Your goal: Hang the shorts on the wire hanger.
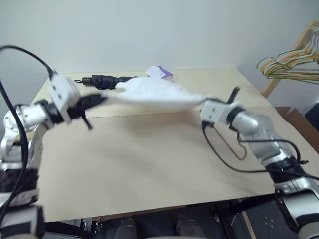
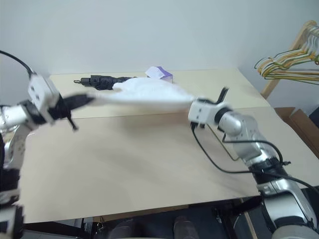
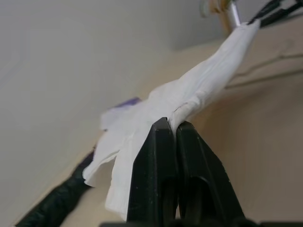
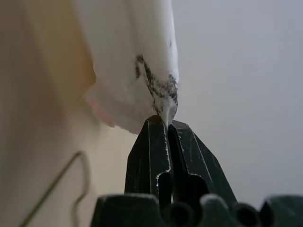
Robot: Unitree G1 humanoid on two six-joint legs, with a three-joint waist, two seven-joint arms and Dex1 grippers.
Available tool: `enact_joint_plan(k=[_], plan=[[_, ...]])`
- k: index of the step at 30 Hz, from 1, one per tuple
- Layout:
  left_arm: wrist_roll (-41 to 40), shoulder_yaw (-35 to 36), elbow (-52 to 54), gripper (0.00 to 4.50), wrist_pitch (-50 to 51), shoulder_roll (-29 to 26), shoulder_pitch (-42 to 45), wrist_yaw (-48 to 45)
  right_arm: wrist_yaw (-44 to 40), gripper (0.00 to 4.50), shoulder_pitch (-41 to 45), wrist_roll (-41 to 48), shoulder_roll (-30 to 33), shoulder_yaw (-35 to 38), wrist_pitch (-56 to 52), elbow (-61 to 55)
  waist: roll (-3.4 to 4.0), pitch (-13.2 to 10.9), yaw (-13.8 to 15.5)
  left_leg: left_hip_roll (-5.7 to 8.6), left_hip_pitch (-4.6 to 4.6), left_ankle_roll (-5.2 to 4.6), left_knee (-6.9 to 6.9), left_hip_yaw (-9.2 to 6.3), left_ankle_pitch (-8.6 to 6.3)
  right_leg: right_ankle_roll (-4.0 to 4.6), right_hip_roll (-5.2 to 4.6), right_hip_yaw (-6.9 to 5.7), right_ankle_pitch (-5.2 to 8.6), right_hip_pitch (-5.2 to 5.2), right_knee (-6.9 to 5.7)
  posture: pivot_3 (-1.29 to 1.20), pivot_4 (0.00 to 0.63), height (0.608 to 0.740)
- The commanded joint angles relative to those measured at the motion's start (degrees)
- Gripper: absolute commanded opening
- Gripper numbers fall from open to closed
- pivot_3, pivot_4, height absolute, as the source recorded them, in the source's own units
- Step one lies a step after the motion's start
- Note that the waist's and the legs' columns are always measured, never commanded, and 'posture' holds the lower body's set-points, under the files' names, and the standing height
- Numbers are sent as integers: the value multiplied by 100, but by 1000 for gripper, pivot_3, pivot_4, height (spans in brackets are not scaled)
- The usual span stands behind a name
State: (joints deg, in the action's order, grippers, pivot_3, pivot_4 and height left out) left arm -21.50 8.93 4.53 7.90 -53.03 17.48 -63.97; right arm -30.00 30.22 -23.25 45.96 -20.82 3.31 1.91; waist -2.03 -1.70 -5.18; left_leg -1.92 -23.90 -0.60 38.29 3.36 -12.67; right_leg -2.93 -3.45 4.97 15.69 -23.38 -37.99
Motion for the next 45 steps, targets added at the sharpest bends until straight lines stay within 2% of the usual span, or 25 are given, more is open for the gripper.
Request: enact_joint_plan(k=[1, 2, 4, 6, 7, 12, 17, 20, 22, 25, 29, 32, 34, 36, 42, 45], plan=[[251, -404, 613, 0, 5, -789, -1245, -1082, -1032, 25, -571, 354, 342, -346, 863, -820, 3, -7, -16, -2, 73, 0, -18, 8, -2, 5, -2, -1, 10, 66, 9, -2, 0, 740], [242, -441, 714, 0, -8, -961, -1595, -1285, -1162, 25, -686, 368, 378, -396, 1024, -905, 1, -8, -25, -6, 132, 0, -37, 18, -4, 8, -6, -1, 30, 119, 24, -1, 0, 740], [463, -496, 810, 0, -124, -1129, -2065, -1290, -1427, 25, -808, 507, 287, -367, 876, -1116, 0, -8, -29, -17, 167, 5, -48, 30, -7, 59, -8, 0, 66, 144, 30, -2, 0, 740], [700, -543, 913, 0, -198, -1245, -2383, -1263, -1907, 25, -921, 665, 422, -351, 797, -1409, -2, -6, -9, -23, 167, 4, -47, 29, -6, 60, -8, 2, 63, 141, 22, -3, 0, 740], [778, -549, 952, 0, -265, -1291, -2485, -1290, -2107, 25, -966, 729, 492, -337, 773, -1523, -4, -5, 8, -22, 165, 4, -47, 28, -6, 26, -8, 3, 47, 138, 17, -3, 0, 740], [745, -346, 1334, 0, -131, -1540, -2954, -1424, -2917, 25, -1170, 943, 1009, -204, 636, -2058, -8, -7, 181, -19, 153, 7, -47, 35, -20, 18, -6, 5, 46, 123, 21, -3, 0, 740], [333, -40, 2064, 0, 156, -1712, -3597, -1788, -3211, 25, -1413, 1128, 1240, 30, 545, -2237, -8, -7, 265, -29, 165, 8, -46, 46, -20, 28, -4, 3, 53, 121, 17, 4, 0, 740], [457, -181, 2203, 0, 157, -1640, -3693, -1685, -3271, 25, -1511, 1080, 1302, 81, 721, -2186, -8, -7, 273, -31, 176, 8, -46, 48, -20, 38, -3, 2, 60, 121, 18, 3, 0, 740], [545, -297, 2165, 0, 187, -1639, -3622, -1644, -3335, 532, -1568, 1084, 1299, 106, 665, -2230, -8, -7, 276, -30, 176, 8, -46, 49, -20, 37, -2, 2, 61, 121, 17, 4, 0, 740], [599, -309, 1952, 701, 2, -1740, -3517, -1800, -3643, 1444, -1715, 1359, 1490, 248, 493, -2421, -9, -7, 285, -26, 163, 8, -46, 49, -20, 31, -2, 2, 58, 122, 17, 3, 0, 740], [402, 25, 1699, 1982, -26, -1846, -3436, -2028, -3933, 2856, -1958, 2495, 1704, 943, -292, -2786, -9, -9, 292, -26, 162, 9, -46, 49, -21, 30, -3, 3, 58, 122, 19, 1, 0, 740], [162, 293, 1421, 2873, 2, -1733, -3104, -2030, -3551, 3827, -1904, 2879, 1527, 1566, -1274, -2661, -11, -9, 286, -33, 171, 9, -46, 49, -21, 30, 0, 2, 58, 124, 17, -1, 0, 740], [-276, 388, 1365, 3512, 179, -1370, -2603, -1782, -3078, 4487, -1670, 3032, 1254, 1875, -2359, -2388, -16, -5, 289, -38, 188, 10, -46, 47, -21, 33, 0, -5, 69, 123, 25, -4, 0, 740], [-662, 381, 1457, 4173, 465, -1042, -2179, -1548, -2755, 4500, -1471, 3230, 1008, 2127, -3275, -2157, -21, -3, 290, -50, 187, 11, -46, 49, -22, 54, -1, -5, 83, 124, 32, -9, 0, 740], [-1363, -57, 1842, 4173, 1157, -21, -1036, -801, -1675, 4500, -549, 3458, 167, 2507, -5369, -705, -22, -2, 279, -29, 149, 13, -44, 42, -23, 29, 6, 3, 46, 117, 17, -29, 0, 740], [-1400, -348, 1894, 4173, 1414, 297, -621, -562, -1347, 4500, -226, 3274, -16, 2288, -5632, 68, -22, -2, 267, -19, 153, 12, -44, 41, -23, 26, 7, 14, 45, 122, 13, -45, 0, 740]])
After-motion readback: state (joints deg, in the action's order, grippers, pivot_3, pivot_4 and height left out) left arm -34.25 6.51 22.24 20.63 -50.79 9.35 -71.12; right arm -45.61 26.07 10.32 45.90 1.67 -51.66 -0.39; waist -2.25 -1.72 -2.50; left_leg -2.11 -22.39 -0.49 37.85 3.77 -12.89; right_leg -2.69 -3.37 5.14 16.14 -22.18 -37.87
